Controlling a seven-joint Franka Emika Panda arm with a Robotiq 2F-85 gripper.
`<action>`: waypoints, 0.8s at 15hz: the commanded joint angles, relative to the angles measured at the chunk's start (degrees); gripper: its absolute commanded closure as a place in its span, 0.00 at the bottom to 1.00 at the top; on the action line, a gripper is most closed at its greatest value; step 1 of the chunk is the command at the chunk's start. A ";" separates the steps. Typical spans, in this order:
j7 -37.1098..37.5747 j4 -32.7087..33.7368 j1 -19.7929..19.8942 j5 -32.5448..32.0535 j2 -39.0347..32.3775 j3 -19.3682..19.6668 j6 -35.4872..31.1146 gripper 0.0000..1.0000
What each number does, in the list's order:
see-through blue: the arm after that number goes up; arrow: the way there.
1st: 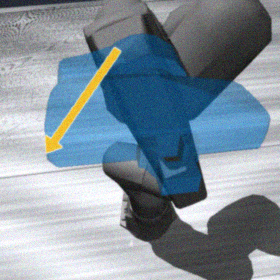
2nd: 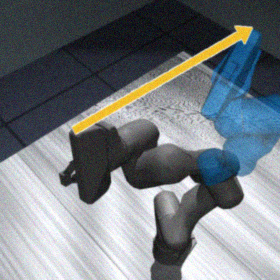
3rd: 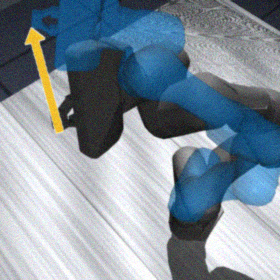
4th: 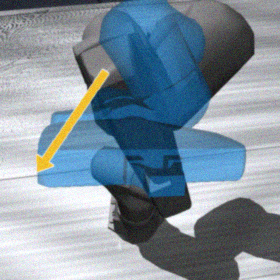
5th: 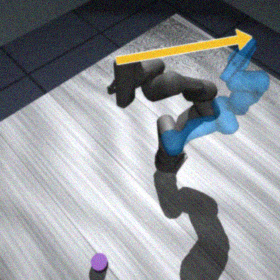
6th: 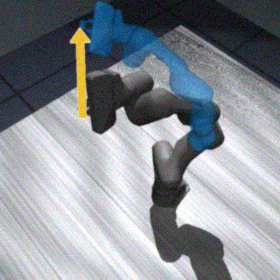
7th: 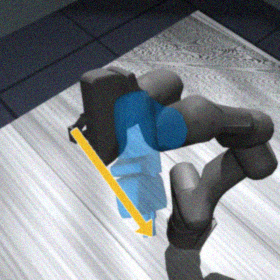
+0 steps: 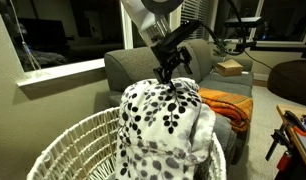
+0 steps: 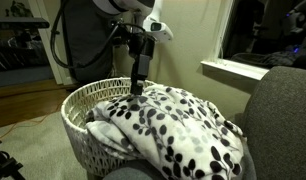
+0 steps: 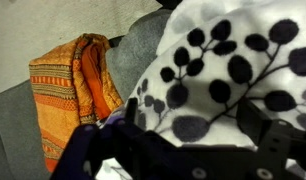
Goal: Put the blanket on the sofa in the laundry basket
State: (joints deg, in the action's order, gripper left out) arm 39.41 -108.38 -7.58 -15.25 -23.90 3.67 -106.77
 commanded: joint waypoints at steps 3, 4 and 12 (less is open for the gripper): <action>2.35 -8.24 2.34 1.28 5.08 1.89 -7.81 0.00; 2.61 -8.72 2.62 1.30 5.73 2.29 -8.39 0.00; -1.12 -9.17 3.93 -0.54 8.57 2.46 -11.04 0.00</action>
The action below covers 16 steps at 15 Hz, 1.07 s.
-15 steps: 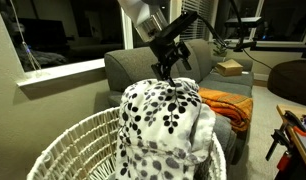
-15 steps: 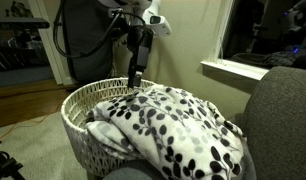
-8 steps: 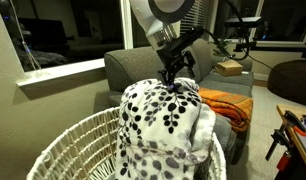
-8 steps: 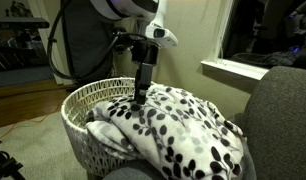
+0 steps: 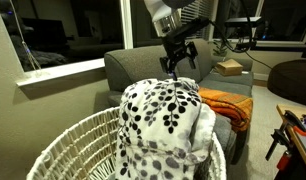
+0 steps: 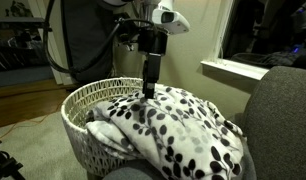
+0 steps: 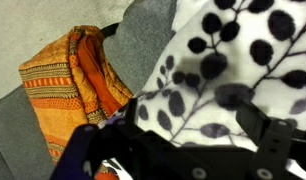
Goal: Put the blanket on the sofa in the laundry basket
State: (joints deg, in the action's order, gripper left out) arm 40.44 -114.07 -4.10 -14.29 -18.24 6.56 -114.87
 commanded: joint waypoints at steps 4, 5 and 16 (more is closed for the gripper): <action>-7.30 -3.63 0.06 -8.29 2.26 0.09 -1.91 0.00; -8.88 -3.95 0.11 -10.21 2.19 0.14 -1.93 0.00; -8.89 -3.98 0.32 -11.01 1.74 -0.06 1.54 0.00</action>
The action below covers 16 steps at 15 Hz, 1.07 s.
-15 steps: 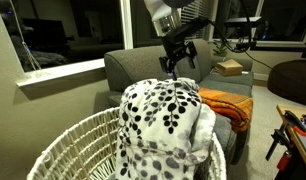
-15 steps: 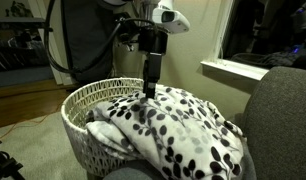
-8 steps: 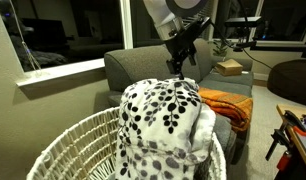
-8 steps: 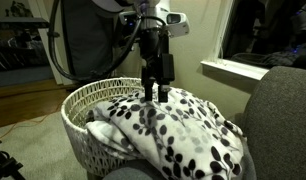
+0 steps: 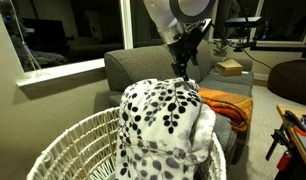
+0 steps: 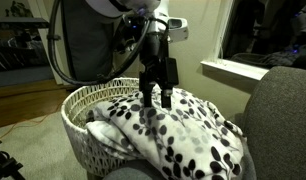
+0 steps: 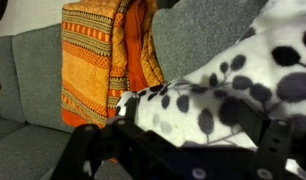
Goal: Put the blanket on the sofa in the laundry basket
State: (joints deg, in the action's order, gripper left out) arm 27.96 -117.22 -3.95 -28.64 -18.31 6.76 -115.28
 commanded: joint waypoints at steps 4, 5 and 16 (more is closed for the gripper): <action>10.57 -0.16 0.23 11.18 1.94 -0.45 2.27 0.00; 12.16 0.03 0.32 13.24 1.90 -0.48 2.06 0.00; 33.49 -0.71 0.67 26.33 2.04 -0.21 -5.11 0.00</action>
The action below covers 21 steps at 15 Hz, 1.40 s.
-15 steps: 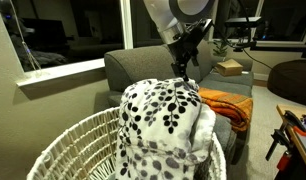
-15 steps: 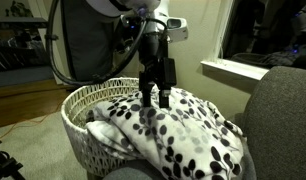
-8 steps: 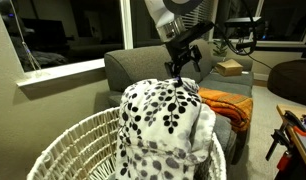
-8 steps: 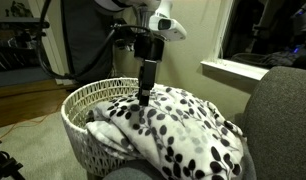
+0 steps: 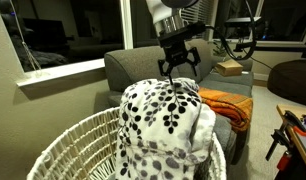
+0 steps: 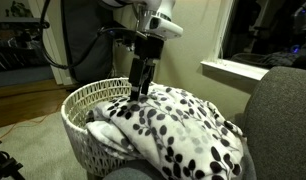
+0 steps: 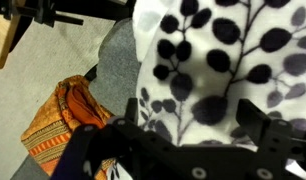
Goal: Put the blanket on the sofa in the laundry basket
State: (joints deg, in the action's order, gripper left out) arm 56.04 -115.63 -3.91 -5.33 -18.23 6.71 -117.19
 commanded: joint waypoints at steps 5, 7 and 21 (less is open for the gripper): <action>14.34 -2.88 0.69 4.79 1.46 0.46 -8.81 0.00; 17.32 -3.21 0.63 4.02 0.98 0.86 -10.72 0.00; 23.42 -5.54 1.58 4.11 -1.04 2.50 -17.55 0.00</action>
State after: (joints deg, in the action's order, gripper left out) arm 77.88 -119.09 -2.92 -1.53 -20.09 9.36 -132.60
